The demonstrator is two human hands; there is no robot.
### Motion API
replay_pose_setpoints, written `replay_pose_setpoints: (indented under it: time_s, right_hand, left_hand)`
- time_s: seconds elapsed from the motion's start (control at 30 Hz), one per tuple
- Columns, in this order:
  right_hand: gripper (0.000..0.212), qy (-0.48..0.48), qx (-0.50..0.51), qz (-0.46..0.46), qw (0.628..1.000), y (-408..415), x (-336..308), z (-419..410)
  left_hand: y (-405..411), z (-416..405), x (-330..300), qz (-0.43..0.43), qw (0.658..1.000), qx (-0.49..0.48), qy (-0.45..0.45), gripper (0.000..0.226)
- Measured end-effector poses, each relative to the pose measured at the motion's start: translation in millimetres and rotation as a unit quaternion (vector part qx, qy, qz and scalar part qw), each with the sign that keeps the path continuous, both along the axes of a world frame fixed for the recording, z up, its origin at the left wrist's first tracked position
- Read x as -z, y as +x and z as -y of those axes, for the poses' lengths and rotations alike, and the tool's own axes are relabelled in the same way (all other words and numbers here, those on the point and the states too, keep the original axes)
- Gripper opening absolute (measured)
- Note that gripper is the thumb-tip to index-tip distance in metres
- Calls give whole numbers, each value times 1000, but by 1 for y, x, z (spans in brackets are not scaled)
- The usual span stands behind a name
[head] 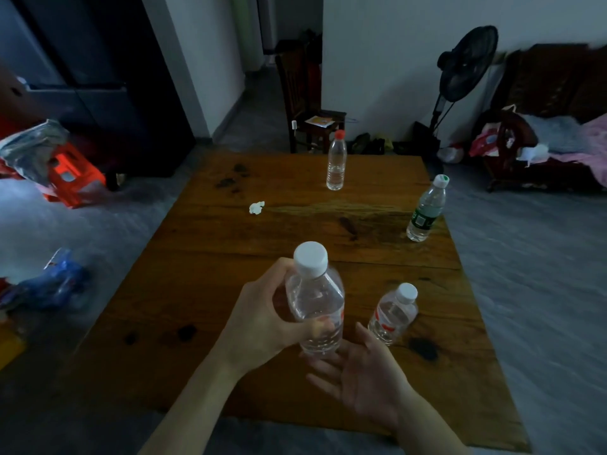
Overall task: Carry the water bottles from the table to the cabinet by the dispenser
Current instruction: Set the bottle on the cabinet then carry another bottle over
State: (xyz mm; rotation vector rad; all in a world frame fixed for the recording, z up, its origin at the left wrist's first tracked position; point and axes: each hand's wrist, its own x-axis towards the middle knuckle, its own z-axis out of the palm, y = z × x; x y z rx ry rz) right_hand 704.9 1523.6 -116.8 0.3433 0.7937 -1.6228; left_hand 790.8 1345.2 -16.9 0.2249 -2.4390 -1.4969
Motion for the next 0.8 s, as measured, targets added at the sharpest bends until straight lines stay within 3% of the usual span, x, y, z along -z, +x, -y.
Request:
replay_pose_setpoints:
  time_s: [0.43,0.8]
  right_hand:
    - [75,-25,40,17,999,-4,-16,-40]
    - [74,-49,106,-40,992,7,-44,-45]
  left_hand:
    - [-13,-37,-20,-12,995,63,-81,72]
    - [-26,-34,-50,-64,988,110,-91,64]
